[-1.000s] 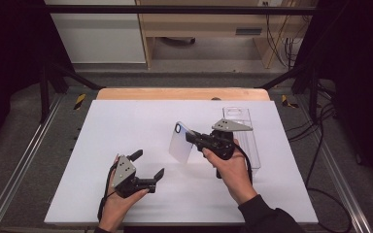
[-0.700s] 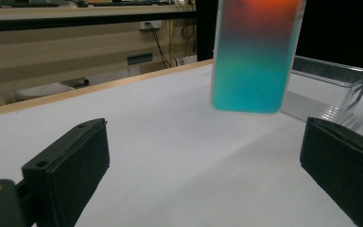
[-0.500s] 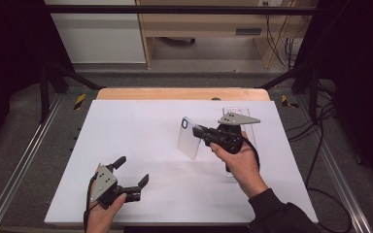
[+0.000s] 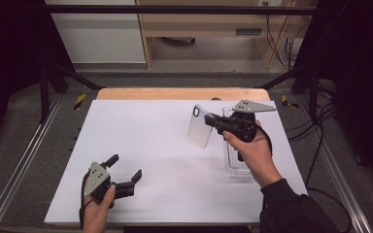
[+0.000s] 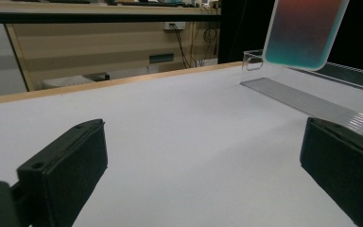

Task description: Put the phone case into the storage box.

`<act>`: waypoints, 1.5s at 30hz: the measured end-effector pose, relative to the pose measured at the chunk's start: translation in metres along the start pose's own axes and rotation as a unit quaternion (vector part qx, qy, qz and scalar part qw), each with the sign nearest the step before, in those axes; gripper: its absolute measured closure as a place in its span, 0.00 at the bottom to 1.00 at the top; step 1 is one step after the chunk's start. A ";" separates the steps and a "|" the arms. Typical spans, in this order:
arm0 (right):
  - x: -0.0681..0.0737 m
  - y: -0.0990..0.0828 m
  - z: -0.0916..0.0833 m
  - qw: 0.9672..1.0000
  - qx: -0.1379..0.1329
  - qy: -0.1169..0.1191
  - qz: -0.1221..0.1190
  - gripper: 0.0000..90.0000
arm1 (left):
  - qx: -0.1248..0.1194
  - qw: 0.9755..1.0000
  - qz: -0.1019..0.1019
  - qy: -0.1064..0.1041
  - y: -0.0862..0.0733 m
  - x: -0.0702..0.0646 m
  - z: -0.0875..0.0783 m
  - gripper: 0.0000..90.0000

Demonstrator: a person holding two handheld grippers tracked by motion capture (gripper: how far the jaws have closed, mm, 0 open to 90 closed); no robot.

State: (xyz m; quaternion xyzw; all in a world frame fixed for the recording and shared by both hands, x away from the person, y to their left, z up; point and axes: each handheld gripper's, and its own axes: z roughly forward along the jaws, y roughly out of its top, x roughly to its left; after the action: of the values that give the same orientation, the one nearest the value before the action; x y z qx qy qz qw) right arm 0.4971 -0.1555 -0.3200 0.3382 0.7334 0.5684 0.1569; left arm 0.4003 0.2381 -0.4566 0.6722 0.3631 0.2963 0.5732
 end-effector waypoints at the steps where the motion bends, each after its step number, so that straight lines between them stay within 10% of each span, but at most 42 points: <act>1: -0.001 0.002 -0.002 1.000 -0.001 -0.001 -0.001 0.90 | 0.001 1.000 0.000 -0.001 0.000 0.000 0.000 0.01; 32: -0.038 0.062 -0.028 0.999 -0.011 -0.033 -0.014 0.90 | 0.012 1.000 0.007 -0.010 -0.002 -0.004 0.004 0.01; 45: -0.057 0.061 -0.043 0.998 -0.007 -0.057 -0.028 0.90 | 0.011 1.000 0.005 -0.009 -0.002 -0.003 0.004 0.01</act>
State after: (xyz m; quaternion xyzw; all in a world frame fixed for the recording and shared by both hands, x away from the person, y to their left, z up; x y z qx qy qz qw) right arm 0.5315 -0.2181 -0.2581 0.3484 0.7284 0.5488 0.2164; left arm 0.4018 0.2336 -0.4596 0.6829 0.3581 0.2891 0.5672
